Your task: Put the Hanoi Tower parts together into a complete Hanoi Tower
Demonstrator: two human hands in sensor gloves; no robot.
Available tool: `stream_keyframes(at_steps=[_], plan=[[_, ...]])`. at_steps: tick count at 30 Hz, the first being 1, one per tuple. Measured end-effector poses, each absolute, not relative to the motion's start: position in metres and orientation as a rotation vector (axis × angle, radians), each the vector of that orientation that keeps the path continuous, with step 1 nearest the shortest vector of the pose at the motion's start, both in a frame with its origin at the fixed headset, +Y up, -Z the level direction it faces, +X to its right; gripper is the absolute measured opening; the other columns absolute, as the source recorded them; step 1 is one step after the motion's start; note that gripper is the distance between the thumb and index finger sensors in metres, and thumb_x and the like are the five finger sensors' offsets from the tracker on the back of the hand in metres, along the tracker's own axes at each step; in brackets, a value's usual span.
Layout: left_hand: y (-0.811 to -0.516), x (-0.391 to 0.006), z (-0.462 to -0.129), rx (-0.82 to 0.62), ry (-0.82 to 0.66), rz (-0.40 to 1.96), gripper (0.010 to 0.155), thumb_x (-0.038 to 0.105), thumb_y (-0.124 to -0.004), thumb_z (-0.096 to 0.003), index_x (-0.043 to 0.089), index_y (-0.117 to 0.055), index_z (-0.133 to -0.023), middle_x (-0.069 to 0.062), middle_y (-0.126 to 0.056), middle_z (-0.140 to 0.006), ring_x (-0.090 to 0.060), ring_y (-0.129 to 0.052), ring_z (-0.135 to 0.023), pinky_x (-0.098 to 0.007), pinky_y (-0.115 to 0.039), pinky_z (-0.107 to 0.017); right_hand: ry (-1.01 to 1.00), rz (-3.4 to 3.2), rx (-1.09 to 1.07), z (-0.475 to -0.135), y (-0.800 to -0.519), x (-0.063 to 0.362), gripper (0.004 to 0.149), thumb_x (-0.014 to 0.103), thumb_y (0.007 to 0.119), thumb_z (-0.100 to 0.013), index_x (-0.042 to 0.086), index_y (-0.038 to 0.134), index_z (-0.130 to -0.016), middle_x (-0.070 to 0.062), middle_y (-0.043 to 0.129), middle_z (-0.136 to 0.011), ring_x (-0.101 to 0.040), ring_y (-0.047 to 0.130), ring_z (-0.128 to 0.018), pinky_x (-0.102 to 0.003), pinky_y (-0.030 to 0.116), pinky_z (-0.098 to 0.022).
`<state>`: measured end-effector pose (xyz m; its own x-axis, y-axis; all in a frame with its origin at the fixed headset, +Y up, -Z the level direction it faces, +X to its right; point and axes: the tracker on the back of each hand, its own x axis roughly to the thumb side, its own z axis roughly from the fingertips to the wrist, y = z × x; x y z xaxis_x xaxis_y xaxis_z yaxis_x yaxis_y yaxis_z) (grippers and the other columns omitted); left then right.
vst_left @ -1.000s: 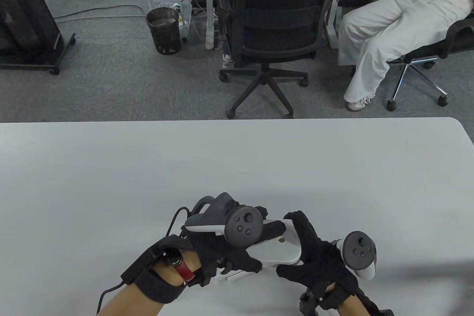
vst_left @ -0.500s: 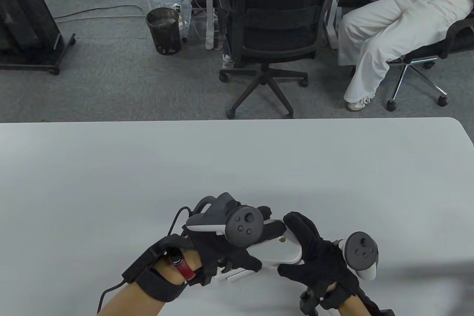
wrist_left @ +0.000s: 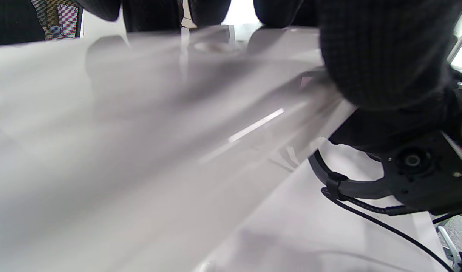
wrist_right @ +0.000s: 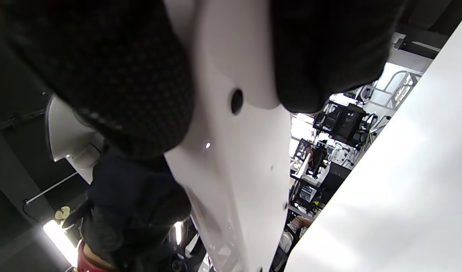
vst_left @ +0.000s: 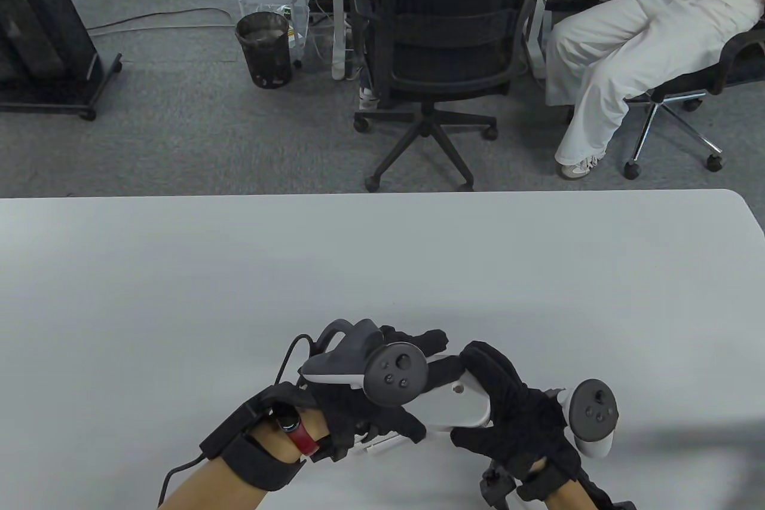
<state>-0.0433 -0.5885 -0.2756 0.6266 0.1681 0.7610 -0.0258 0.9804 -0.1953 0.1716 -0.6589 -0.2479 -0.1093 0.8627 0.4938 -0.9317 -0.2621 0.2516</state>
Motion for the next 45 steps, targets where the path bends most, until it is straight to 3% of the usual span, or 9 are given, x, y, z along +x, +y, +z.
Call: stream_keyframes(at_steps=[4, 7, 13, 17, 23, 26, 30, 34, 45], plan=[[-0.593, -0.048, -0.274, -0.131, -0.853, 0.144, 0.107, 0.058, -0.093, -0.0303, 0.021, -0.034, -0.111, -0.017, -0.04, -0.117, -0.05, -0.073, -0.097, -0.066, -0.054, -0.072, -0.107, 1.716, 0.656, -0.249, -0.659, 0.171, 0.095, 0.029, 0.108, -0.022, 0.012, 0.051, -0.097, -0.033, 0.04, -0.104, -0.054, 0.09, -0.076, -0.062, 0.078, -0.056], [-0.595, -0.05, -0.273, -0.137, -0.846, 0.184, 0.112, 0.058, -0.094, -0.0313, 0.021, -0.025, -0.111, -0.017, -0.036, -0.117, -0.051, -0.073, -0.096, -0.067, -0.054, -0.072, -0.102, 1.697, 0.645, -0.249, -0.661, 0.17, 0.095, 0.03, 0.107, -0.022, 0.012, 0.051, -0.097, -0.034, 0.039, -0.104, -0.054, 0.09, -0.076, -0.062, 0.078, -0.055], [-0.595, -0.047, -0.268, -0.04, -0.83, 0.243, 0.111, 0.058, -0.097, -0.031, 0.022, -0.029, -0.112, -0.016, -0.04, -0.117, -0.052, -0.071, -0.096, -0.068, -0.053, -0.072, -0.121, 1.726, 0.65, -0.248, -0.657, 0.173, 0.092, 0.033, 0.104, -0.025, 0.014, 0.05, -0.097, -0.032, 0.035, -0.106, -0.053, 0.088, -0.079, -0.061, 0.077, -0.058], [-0.597, -0.047, -0.269, -0.035, -0.851, 0.258, 0.113, 0.06, -0.097, -0.0299, 0.023, -0.029, -0.112, -0.016, -0.043, -0.117, -0.051, -0.074, -0.094, -0.067, -0.055, -0.072, -0.181, 1.699, 0.616, -0.245, -0.656, 0.175, 0.092, 0.035, 0.106, -0.021, 0.013, 0.057, -0.095, -0.032, 0.043, -0.104, -0.053, 0.092, -0.074, -0.061, 0.08, -0.054], [-0.6, -0.049, -0.271, -0.079, -0.876, 0.25, 0.111, 0.058, -0.093, -0.0328, 0.025, -0.022, -0.111, -0.016, -0.033, -0.118, -0.051, -0.067, -0.099, -0.07, -0.051, -0.072, -0.189, 1.718, 0.633, -0.245, -0.652, 0.171, 0.091, 0.035, 0.106, -0.021, 0.013, 0.058, -0.095, -0.032, 0.043, -0.104, -0.054, 0.092, -0.074, -0.062, 0.079, -0.054], [-0.602, -0.053, -0.275, -0.215, -0.838, 0.197, 0.11, 0.057, -0.089, -0.0363, 0.023, -0.014, -0.11, -0.016, -0.015, -0.117, -0.049, -0.057, -0.106, -0.073, -0.038, -0.073, -0.206, 1.806, 0.651, -0.245, -0.654, 0.168, 0.093, 0.039, 0.104, -0.022, 0.011, 0.055, -0.096, -0.033, 0.042, -0.104, -0.05, 0.093, -0.074, -0.06, 0.08, -0.055], [-0.592, -0.082, -0.276, -0.138, -0.732, 0.218, 0.103, 0.065, -0.075, -0.0383, 0.022, -0.017, -0.111, -0.015, -0.016, -0.118, -0.054, -0.043, -0.109, -0.073, -0.032, -0.071, -0.219, 1.799, 0.631, -0.246, -0.656, 0.168, 0.096, 0.039, 0.103, -0.023, 0.011, 0.05, -0.097, -0.033, 0.04, -0.104, -0.049, 0.091, -0.076, -0.059, 0.079, -0.057], [-0.59, -0.138, -0.271, -0.055, -0.547, 0.33, 0.099, 0.065, -0.071, -0.0399, 0.019, -0.022, -0.112, -0.015, -0.022, -0.119, -0.056, -0.036, -0.108, -0.072, -0.03, -0.071, -0.239, 1.817, 0.606, -0.249, -0.657, 0.172, 0.097, 0.038, 0.103, -0.023, 0.012, 0.048, -0.098, -0.032, 0.038, -0.105, -0.049, 0.089, -0.078, -0.059, 0.077, -0.058], [-0.641, -0.233, -0.238, 0.018, -0.224, 0.167, 0.098, 0.066, -0.069, -0.0406, 0.018, -0.023, -0.113, -0.016, -0.024, -0.119, -0.054, -0.031, -0.109, -0.071, -0.027, -0.071, -0.214, 1.938, 0.544, -0.273, -0.658, 0.166, 0.097, 0.037, 0.102, -0.025, 0.014, 0.044, -0.099, -0.03, 0.033, -0.106, -0.049, 0.086, -0.081, -0.058, 0.075, -0.061]])
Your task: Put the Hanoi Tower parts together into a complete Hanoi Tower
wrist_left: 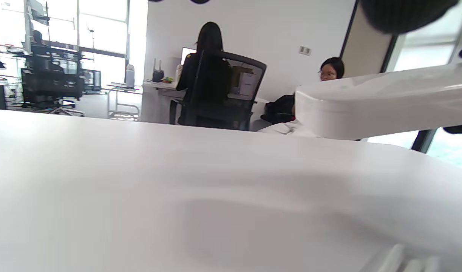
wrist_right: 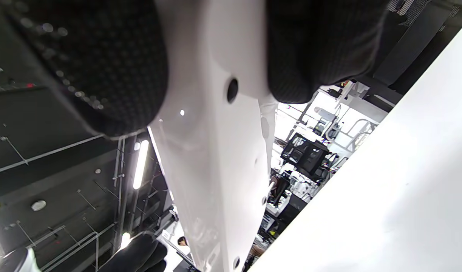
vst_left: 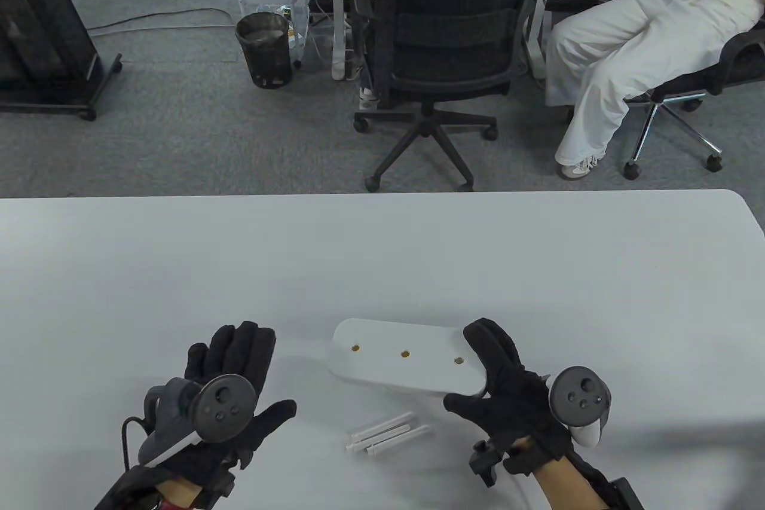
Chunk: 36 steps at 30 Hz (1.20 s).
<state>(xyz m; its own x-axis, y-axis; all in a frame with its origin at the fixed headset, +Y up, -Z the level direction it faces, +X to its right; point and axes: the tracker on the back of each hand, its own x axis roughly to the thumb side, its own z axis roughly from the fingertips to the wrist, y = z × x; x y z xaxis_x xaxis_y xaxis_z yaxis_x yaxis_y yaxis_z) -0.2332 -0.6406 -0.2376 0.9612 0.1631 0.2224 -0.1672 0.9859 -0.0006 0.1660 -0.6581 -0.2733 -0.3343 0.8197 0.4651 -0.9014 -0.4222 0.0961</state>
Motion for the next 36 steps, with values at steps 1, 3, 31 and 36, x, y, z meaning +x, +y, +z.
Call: stream_keyframes(at_steps=[1, 3, 31, 36], plan=[[-0.646, -0.237, -0.236, 0.027, -0.208, 0.157, 0.098, 0.066, -0.069, -0.0405, 0.018, -0.024, -0.113, -0.016, -0.025, -0.119, -0.054, -0.031, -0.108, -0.071, -0.027, -0.071, -0.202, 1.96, 0.545, -0.276, -0.658, 0.164, 0.097, 0.036, 0.102, -0.025, 0.014, 0.044, -0.099, -0.029, 0.033, -0.106, -0.049, 0.085, -0.082, -0.058, 0.075, -0.061], [-0.655, -0.24, -0.234, 0.034, -0.195, 0.144, 0.098, 0.066, -0.069, -0.0406, 0.018, -0.024, -0.113, -0.016, -0.026, -0.119, -0.053, -0.031, -0.109, -0.071, -0.028, -0.071, -0.181, 1.983, 0.542, -0.281, -0.661, 0.16, 0.097, 0.037, 0.102, -0.025, 0.014, 0.044, -0.099, -0.029, 0.033, -0.106, -0.048, 0.085, -0.082, -0.058, 0.075, -0.061], [-0.686, -0.252, -0.237, -0.02, -0.19, 0.188, 0.097, 0.066, -0.069, -0.0402, 0.017, -0.026, -0.112, -0.016, -0.027, -0.118, -0.052, -0.033, -0.108, -0.071, -0.028, -0.071, 0.238, 2.321, 0.573, -0.327, -0.691, 0.144, 0.11, 0.039, 0.098, -0.028, 0.01, 0.019, -0.099, -0.024, 0.026, -0.109, -0.051, 0.066, -0.094, -0.065, 0.057, -0.068], [-0.687, -0.253, -0.237, -0.026, -0.188, 0.191, 0.097, 0.066, -0.069, -0.0403, 0.017, -0.027, -0.112, -0.016, -0.027, -0.118, -0.052, -0.033, -0.109, -0.071, -0.028, -0.071, 0.378, 2.549, 0.602, -0.337, -0.687, 0.146, 0.113, 0.041, 0.098, -0.027, 0.009, 0.017, -0.099, -0.022, 0.028, -0.11, -0.051, 0.044, -0.101, -0.069, 0.044, -0.07]])
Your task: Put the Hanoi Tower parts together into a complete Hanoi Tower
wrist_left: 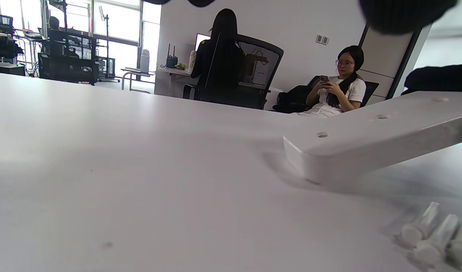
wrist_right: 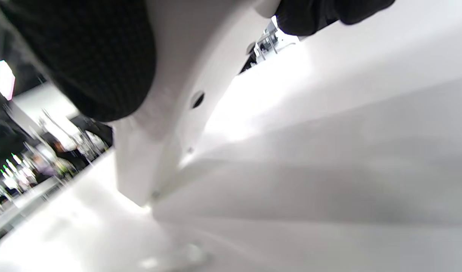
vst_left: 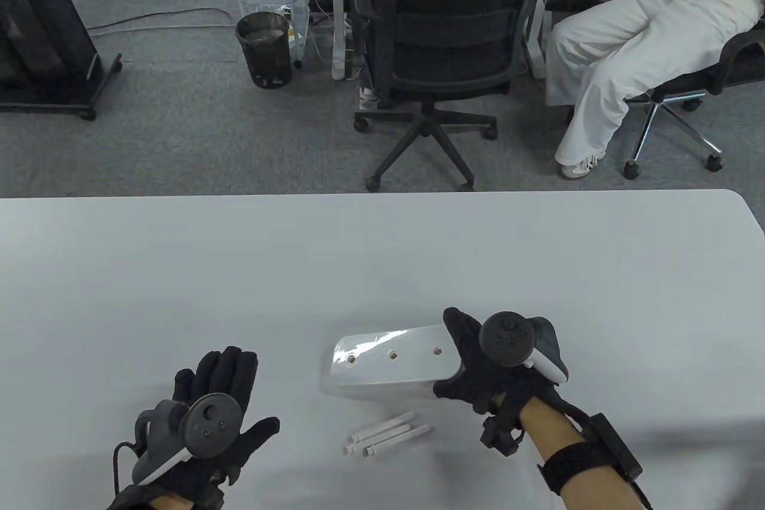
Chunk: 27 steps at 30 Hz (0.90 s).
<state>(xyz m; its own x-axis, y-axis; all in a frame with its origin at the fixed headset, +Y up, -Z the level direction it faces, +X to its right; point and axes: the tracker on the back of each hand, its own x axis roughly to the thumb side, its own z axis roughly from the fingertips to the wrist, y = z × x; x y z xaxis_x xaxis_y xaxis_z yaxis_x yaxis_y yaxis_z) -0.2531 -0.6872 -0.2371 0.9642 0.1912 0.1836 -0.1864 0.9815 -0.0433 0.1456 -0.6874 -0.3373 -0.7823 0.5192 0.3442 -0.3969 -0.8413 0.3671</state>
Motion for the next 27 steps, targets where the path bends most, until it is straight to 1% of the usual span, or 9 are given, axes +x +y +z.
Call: stream_keyframes(at_steps=[2, 6, 11, 14, 20, 23, 27], plan=[[-0.688, -0.253, -0.237, -0.029, -0.188, 0.189, 0.097, 0.066, -0.069, -0.0403, 0.017, -0.027, -0.112, -0.016, -0.027, -0.118, -0.052, -0.033, -0.109, -0.071, -0.028, -0.071, 0.385, 2.619, 0.629, -0.34, -0.688, 0.144, 0.113, 0.041, 0.098, -0.027, 0.008, 0.018, -0.099, -0.023, 0.029, -0.11, -0.051, 0.044, -0.101, -0.069, 0.043, -0.07], [-0.691, -0.251, -0.238, -0.043, -0.195, 0.183, 0.097, 0.066, -0.069, -0.0404, 0.017, -0.027, -0.112, -0.016, -0.027, -0.118, -0.052, -0.033, -0.109, -0.071, -0.028, -0.071, 0.476, 2.759, 0.645, -0.345, -0.691, 0.139, 0.112, 0.042, 0.097, -0.027, 0.008, 0.019, -0.099, -0.022, 0.03, -0.11, -0.051, 0.043, -0.101, -0.069, 0.042, -0.07], [-0.694, -0.247, -0.238, -0.062, -0.208, 0.175, 0.097, 0.066, -0.069, -0.0403, 0.017, -0.027, -0.112, -0.016, -0.027, -0.118, -0.052, -0.032, -0.109, -0.071, -0.028, -0.071, 0.575, 2.815, 0.617, -0.352, -0.706, 0.138, 0.112, 0.041, 0.097, -0.027, 0.008, 0.019, -0.099, -0.023, 0.03, -0.11, -0.051, 0.042, -0.101, -0.069, 0.041, -0.07], [-0.698, -0.243, -0.238, -0.083, -0.223, 0.165, 0.097, 0.066, -0.069, -0.0402, 0.017, -0.027, -0.112, -0.016, -0.027, -0.118, -0.052, -0.032, -0.109, -0.071, -0.028, -0.071, 0.529, 2.823, 0.645, -0.353, -0.714, 0.139, 0.112, 0.042, 0.097, -0.026, 0.007, 0.02, -0.099, -0.023, 0.031, -0.109, -0.051, 0.045, -0.1, -0.069, 0.042, -0.07], [-0.702, -0.234, -0.239, -0.105, -0.247, 0.149, 0.097, 0.066, -0.069, -0.0402, 0.017, -0.027, -0.112, -0.015, -0.027, -0.118, -0.052, -0.032, -0.109, -0.071, -0.028, -0.071, 0.585, 2.864, 0.636, -0.356, -0.731, 0.138, 0.111, 0.043, 0.097, -0.026, 0.008, 0.02, -0.099, -0.023, 0.033, -0.109, -0.051, 0.045, -0.1, -0.069, 0.041, -0.07], [-0.703, -0.232, -0.239, -0.111, -0.252, 0.146, 0.097, 0.066, -0.069, -0.0402, 0.017, -0.027, -0.112, -0.016, -0.027, -0.118, -0.052, -0.032, -0.109, -0.071, -0.028, -0.071, 0.647, 2.896, 0.608, -0.359, -0.74, 0.138, 0.11, 0.042, 0.097, -0.027, 0.008, 0.022, -0.099, -0.023, 0.034, -0.109, -0.051, 0.043, -0.1, -0.069, 0.04, -0.07], [-0.705, -0.232, -0.239, -0.116, -0.255, 0.138, 0.096, 0.065, -0.069, -0.0407, 0.017, -0.028, -0.112, -0.016, -0.027, -0.118, -0.052, -0.033, -0.109, -0.071, -0.028, -0.071, 0.623, 2.911, 0.598, -0.358, -0.741, 0.139, 0.11, 0.043, 0.097, -0.026, 0.01, 0.023, -0.1, -0.02, 0.036, -0.109, -0.049, 0.044, -0.1, -0.067, 0.042, -0.07]])
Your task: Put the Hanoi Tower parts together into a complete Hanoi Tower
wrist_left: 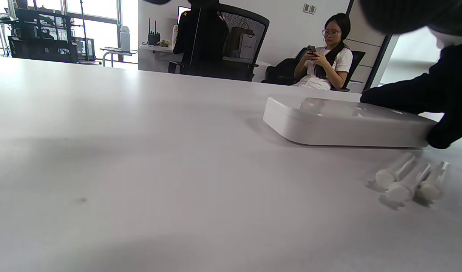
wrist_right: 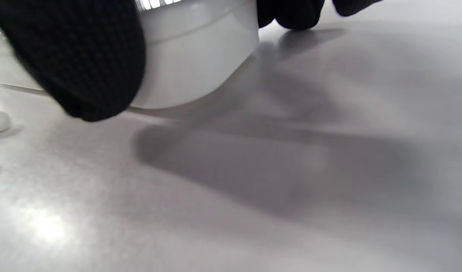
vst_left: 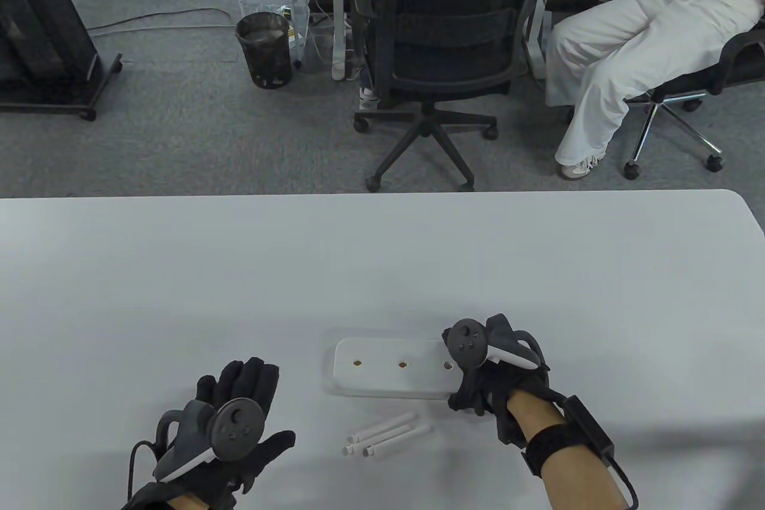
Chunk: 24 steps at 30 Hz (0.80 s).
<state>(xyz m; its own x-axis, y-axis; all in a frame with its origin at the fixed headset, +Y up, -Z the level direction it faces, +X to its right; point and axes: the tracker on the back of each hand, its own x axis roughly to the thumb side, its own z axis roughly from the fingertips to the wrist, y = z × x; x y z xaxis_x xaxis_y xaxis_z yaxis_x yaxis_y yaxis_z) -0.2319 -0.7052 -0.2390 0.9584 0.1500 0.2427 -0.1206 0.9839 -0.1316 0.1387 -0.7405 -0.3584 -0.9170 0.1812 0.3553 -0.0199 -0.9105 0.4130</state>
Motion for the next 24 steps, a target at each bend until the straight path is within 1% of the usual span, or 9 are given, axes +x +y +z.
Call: stream_keyframes(at_steps=[5, 12, 14, 18, 21, 24], plan=[[-0.707, -0.229, -0.239, -0.122, -0.258, 0.133, 0.094, 0.064, -0.069, -0.0411, 0.017, -0.029, -0.112, -0.016, -0.028, -0.118, -0.052, -0.033, -0.109, -0.071, -0.029, -0.071, 0.556, 2.932, 0.591, -0.356, -0.749, 0.142, 0.112, 0.043, 0.097, -0.025, 0.012, 0.02, -0.1, -0.018, 0.035, -0.109, -0.045, 0.044, -0.1, -0.066, 0.045, -0.07], [-0.708, -0.214, -0.24, -0.154, -0.275, 0.145, 0.092, 0.063, -0.071, -0.0413, 0.018, -0.035, -0.112, -0.016, -0.036, -0.118, -0.051, -0.039, -0.108, -0.07, -0.032, -0.072, 0.567, 2.91, 0.57, -0.355, -0.75, 0.145, 0.112, 0.044, 0.096, -0.026, 0.017, 0.017, -0.1, -0.017, 0.032, -0.109, -0.043, 0.04, -0.101, -0.065, 0.043, -0.07], [-0.706, -0.203, -0.241, -0.168, -0.293, 0.143, 0.088, 0.061, -0.073, -0.0418, 0.018, -0.042, -0.112, -0.016, -0.043, -0.117, -0.051, -0.046, -0.107, -0.068, -0.037, -0.072, 0.577, 2.911, 0.57, -0.355, -0.751, 0.144, 0.112, 0.044, 0.096, -0.027, 0.017, 0.016, -0.1, -0.017, 0.032, -0.109, -0.044, 0.039, -0.101, -0.065, 0.042, -0.07], [-0.701, -0.171, -0.244, -0.214, -0.349, 0.119, 0.077, 0.054, -0.076, -0.044, 0.018, -0.055, -0.109, -0.016, -0.061, -0.113, -0.048, -0.066, -0.101, -0.063, -0.052, -0.071, 0.589, 2.912, 0.568, -0.355, -0.75, 0.143, 0.112, 0.044, 0.096, -0.027, 0.018, 0.015, -0.1, -0.017, 0.031, -0.109, -0.043, 0.039, -0.101, -0.065, 0.042, -0.07], [-0.698, -0.14, -0.251, -0.225, -0.375, 0.161, 0.068, 0.045, -0.079, -0.045, 0.018, -0.065, -0.106, -0.015, -0.074, -0.106, -0.045, -0.08, -0.092, -0.059, -0.063, -0.068, 0.591, 2.911, 0.563, -0.355, -0.75, 0.143, 0.112, 0.044, 0.095, -0.027, 0.018, 0.015, -0.1, -0.017, 0.031, -0.109, -0.043, 0.038, -0.101, -0.065, 0.042, -0.07], [-0.697, -0.109, -0.253, -0.226, -0.411, 0.11, 0.061, 0.039, -0.081, -0.0449, 0.02, -0.072, -0.102, -0.013, -0.083, -0.1, -0.042, -0.088, -0.085, -0.056, -0.069, -0.064, 0.593, 2.914, 0.558, -0.355, -0.75, 0.143, 0.112, 0.044, 0.095, -0.027, 0.018, 0.014, -0.1, -0.017, 0.03, -0.11, -0.043, 0.038, -0.101, -0.065, 0.042, -0.07]])
